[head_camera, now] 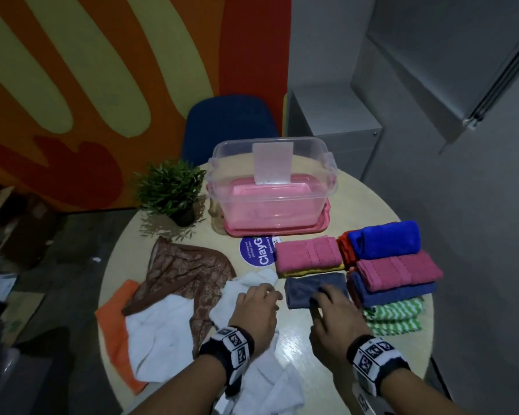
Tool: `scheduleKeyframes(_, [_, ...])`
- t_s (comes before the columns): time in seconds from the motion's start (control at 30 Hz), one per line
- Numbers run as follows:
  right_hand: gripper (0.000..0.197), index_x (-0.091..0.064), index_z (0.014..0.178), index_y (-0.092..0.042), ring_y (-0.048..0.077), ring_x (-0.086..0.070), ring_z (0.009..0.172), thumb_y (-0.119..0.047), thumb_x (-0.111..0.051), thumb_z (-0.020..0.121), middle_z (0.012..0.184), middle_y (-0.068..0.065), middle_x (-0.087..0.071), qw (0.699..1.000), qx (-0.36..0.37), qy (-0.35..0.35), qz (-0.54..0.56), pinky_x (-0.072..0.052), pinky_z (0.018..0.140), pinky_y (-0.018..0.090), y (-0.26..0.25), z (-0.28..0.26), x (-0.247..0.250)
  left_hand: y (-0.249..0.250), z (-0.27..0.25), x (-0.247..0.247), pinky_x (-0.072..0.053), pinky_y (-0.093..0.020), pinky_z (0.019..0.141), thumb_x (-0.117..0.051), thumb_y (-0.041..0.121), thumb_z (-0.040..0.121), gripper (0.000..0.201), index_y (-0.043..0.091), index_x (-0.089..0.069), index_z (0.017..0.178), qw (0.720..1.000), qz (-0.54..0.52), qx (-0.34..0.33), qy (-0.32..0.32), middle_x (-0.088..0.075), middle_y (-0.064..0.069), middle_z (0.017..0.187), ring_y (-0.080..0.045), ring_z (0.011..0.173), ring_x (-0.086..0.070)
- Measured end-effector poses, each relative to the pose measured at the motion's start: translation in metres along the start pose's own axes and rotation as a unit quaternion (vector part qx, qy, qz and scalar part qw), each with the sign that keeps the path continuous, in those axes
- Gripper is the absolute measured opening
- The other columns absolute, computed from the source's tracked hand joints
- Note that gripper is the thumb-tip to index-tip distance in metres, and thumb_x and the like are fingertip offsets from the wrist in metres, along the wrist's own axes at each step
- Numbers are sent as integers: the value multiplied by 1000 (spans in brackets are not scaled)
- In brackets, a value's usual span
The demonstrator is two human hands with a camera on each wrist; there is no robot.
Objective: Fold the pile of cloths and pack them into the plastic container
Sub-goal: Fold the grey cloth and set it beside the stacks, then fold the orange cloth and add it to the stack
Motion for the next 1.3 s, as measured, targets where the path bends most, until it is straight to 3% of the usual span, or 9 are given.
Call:
scheduleKeyframes(0.17, [30,-55,120,-33,15,-51,118,-36,-47,91,123,-12,-49,990,81,-79,89,-41,97,26,-49,-17,-33,-106,-60,21,-42,-39,87,-47,25,86,25,26,-59,109,985,-8,153,75,-49,-1,119,-25,106,-51])
scheduleKeyframes(0.3, [58,-39,139,-37,14,-43,130,-39,-55,83,147,-14,-31,977,168,-102,81,-40,105,28,-108,-24,-39,-196,-117,28,-43,-43,95,-60,32,84,41,24,-56,124,942,4,321,96,-45,-10,134,-30,119,-47])
scheduleKeyframes(0.4, [85,-20,152,-38,18,-15,148,-45,-66,80,165,-5,0,960,238,-145,-9,-31,116,40,-153,-29,-50,-248,-157,7,-35,-45,109,-55,38,90,61,24,-35,146,902,-45,423,76,-25,-13,154,-32,138,-31])
scheduleKeyframes(0.53, [92,-11,154,-39,28,15,151,-43,-70,83,164,-3,21,928,256,-238,-131,-15,118,57,-181,-33,-81,-247,-161,-40,-30,-39,116,-43,42,98,71,25,-7,157,932,-106,344,-39,-13,-13,162,-32,147,-20])
scheduleKeyframes(0.67, [93,-14,154,-37,29,22,150,-42,-70,81,164,-6,22,925,230,-246,-177,-16,118,58,-180,-22,-99,-232,-155,-32,-29,-36,116,-51,26,95,65,17,-26,154,947,-182,263,13,-31,-14,154,-30,141,-32])
scheduleKeyframes(0.77, [93,-16,154,-37,28,22,150,-43,-71,80,164,-6,21,926,223,-247,-181,-17,119,56,-179,-19,-102,-268,-172,-9,-38,-39,109,-60,13,88,57,10,-44,143,897,-233,351,130,-44,-17,140,-35,127,-45])
scheduleKeyframes(0.93, [95,-16,154,-37,28,21,150,-44,-73,79,165,-7,17,928,217,-248,-171,-18,121,55,-178,-16,-112,-322,-197,-24,-39,-44,108,-52,37,98,55,9,-44,144,783,-336,506,134,-44,-20,146,-38,130,-46])
scheduleKeyframes(1.13, [96,-14,154,-39,26,23,150,-43,-74,79,164,-10,19,934,204,-243,-164,-16,121,55,-173,-14,-120,-330,-190,-28,-53,-39,84,-61,26,89,14,15,-66,97,802,-281,516,106,-48,-17,117,-37,81,-59])
scheduleKeyframes(1.3, [97,-15,154,-39,27,23,150,-45,-74,78,164,-9,18,936,208,-235,-159,-15,122,54,-173,-13,-123,-325,-188,-28,-50,-36,81,-63,33,88,16,20,-58,97,802,-281,521,85,-38,-12,117,-37,81,-58])
Point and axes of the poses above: each hand's wrist, its own z-axis towards the middle knuckle, its own x-axis out of the back of the hand, y = z × x, the point moved 9 cm from there along z, towards the middle knuckle
